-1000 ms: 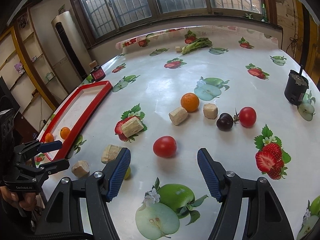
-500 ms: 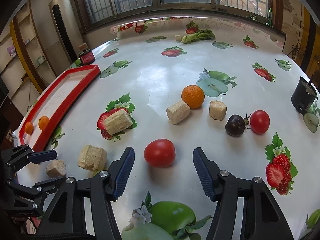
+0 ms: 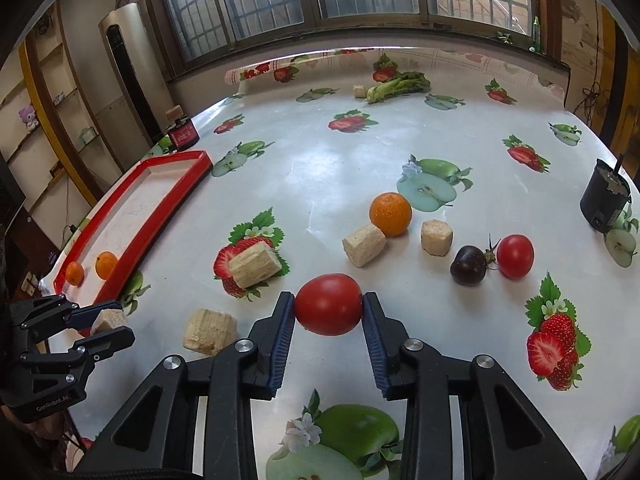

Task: Organize fruits
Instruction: 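Grasp the red tomato with the right gripper while the left grasps a beige cube, then carry the tomato and the beige cube with both grippers over the tray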

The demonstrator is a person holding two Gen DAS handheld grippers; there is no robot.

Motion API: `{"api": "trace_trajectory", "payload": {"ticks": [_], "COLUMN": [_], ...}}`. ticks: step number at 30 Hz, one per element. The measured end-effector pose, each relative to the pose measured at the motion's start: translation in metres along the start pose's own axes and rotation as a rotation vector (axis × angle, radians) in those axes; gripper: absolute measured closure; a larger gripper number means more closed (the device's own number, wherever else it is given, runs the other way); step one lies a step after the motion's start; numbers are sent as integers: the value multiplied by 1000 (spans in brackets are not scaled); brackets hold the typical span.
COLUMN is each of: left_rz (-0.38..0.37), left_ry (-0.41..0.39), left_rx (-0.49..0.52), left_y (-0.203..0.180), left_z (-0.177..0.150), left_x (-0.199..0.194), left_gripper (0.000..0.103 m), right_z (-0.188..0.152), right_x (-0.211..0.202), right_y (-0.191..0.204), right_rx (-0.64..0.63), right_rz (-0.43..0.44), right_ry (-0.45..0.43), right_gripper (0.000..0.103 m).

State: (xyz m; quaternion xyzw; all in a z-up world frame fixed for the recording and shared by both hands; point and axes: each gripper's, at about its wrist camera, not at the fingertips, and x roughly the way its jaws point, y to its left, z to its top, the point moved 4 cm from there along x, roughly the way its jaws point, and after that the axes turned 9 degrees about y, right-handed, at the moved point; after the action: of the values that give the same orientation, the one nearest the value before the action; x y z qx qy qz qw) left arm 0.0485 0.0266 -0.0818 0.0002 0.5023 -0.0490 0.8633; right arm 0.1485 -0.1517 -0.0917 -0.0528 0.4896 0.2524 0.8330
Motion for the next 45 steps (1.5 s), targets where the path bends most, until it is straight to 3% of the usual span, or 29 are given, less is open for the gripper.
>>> {"api": "trace_trajectory", "payload": {"ticks": [12,36,45], "left_rz": [56,103,63], "left_ry": [-55,-101,-98], "left_rx": [-92,-205,-185], "left_y": [45,97,88], "left_z": [3,-4,-1], "left_x": [-20,-38,-37], "left_gripper": [75,75,75], "right_z": [12,23,22], "right_x": [-7,5,-3], "right_y": [46,117,108], "right_rx": [-81,-211,-202], "right_rz": [55,137,106], "right_ry": [-19,-4,-36], "right_gripper": [68,68,68]}}
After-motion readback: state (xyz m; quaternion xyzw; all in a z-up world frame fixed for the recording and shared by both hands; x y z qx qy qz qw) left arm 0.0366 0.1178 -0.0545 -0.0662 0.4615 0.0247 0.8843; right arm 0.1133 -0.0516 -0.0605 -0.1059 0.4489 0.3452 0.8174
